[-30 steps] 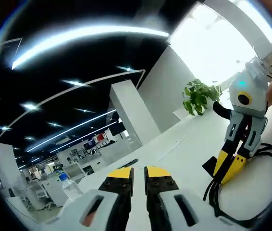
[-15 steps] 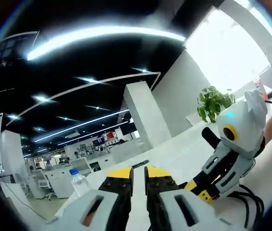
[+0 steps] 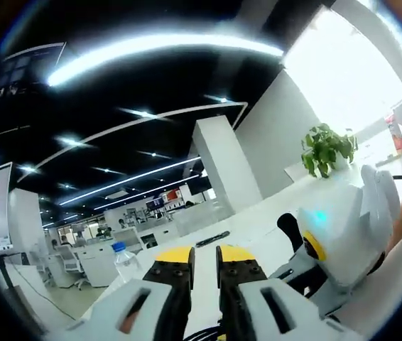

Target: Coil the Type-C to USB data cable on the desktop and secure it with Velcro straps.

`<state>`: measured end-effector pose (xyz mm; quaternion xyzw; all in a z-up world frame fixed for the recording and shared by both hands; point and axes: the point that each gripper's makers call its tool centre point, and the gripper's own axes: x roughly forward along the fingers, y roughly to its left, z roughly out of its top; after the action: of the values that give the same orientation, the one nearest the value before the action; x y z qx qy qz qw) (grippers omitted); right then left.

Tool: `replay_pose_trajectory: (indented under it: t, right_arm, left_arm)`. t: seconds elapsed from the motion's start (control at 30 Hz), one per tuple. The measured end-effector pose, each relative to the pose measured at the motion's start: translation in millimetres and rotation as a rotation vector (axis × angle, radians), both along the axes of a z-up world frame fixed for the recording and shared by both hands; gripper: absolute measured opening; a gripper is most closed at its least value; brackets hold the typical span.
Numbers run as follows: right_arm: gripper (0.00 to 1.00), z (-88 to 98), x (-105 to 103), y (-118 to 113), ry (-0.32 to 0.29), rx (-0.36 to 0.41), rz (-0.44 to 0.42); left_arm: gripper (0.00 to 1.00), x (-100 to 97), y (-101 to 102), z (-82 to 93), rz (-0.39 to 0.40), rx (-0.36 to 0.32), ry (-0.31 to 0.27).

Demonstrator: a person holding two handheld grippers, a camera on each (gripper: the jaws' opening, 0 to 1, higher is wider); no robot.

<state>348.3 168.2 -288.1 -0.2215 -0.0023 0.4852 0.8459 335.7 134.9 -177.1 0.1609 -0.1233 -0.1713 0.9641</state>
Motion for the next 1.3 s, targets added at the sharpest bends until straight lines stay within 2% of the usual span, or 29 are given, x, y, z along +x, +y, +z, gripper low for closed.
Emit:
replay_pose_trajectory:
  t: [0.13, 0.2, 0.33, 0.4, 0.5, 0.63, 0.7, 0.77, 0.93, 1.03, 1.17, 1.3]
  right_arm:
    - [0.16, 12.5, -2, -7, 0.060, 0.104, -0.009]
    - [0.19, 21.9, 1, -18, 0.086, 0.152, -0.036]
    - [0.20, 37.6, 2, -45, 0.120, 0.246, -0.082]
    - [0.20, 45.7, 1, -63, 0.115, 0.261, -0.099]
    - [0.20, 69.0, 2, -97, 0.074, 0.319, -0.149]
    - [0.20, 101.3, 0, -151, 0.059, 0.432, -0.245]
    - [0.20, 116.2, 0, -189, 0.038, 0.493, -0.332]
    - [0.21, 121.5, 1, -217, 0.040, 0.524, -0.405]
    - [0.27, 122.0, 5, -309, 0.041, 0.605, -0.653]
    - [0.27, 109.2, 7, -360, 0.044, 0.636, -0.793]
    - [0.34, 85.0, 8, -394, 0.035, 0.576, -0.885]
    - [0.41, 67.7, 8, -411, 0.044, 0.581, -0.922]
  left_arm:
    - [0.13, -0.2, 0, -0.8, -0.001, 0.000, 0.002]
    - [0.13, -0.2, 1, -0.5, -0.001, -0.005, 0.000]
    - [0.13, -0.7, 1, 0.3, 0.000, -0.007, -0.005]
    - [0.13, -1.0, 1, 0.5, -0.001, -0.009, -0.008]
    - [0.13, -2.3, -2, -0.7, -0.009, -0.008, -0.003]
    - [0.13, -6.1, -10, -1.9, -0.032, -0.016, 0.000]
    - [0.13, -8.0, -14, -2.4, -0.055, -0.051, 0.016]
    - [0.13, -8.3, -14, -1.9, -0.067, -0.086, 0.030]
    - [0.16, -5.7, -8, -3.2, -0.058, -0.163, 0.066]
    - [0.19, -3.8, -2, -2.2, -0.037, -0.191, 0.068]
    - [0.23, -2.5, 2, -1.5, -0.018, -0.211, 0.064]
    - [0.26, -0.6, 1, -6.0, -0.009, -0.197, 0.061]
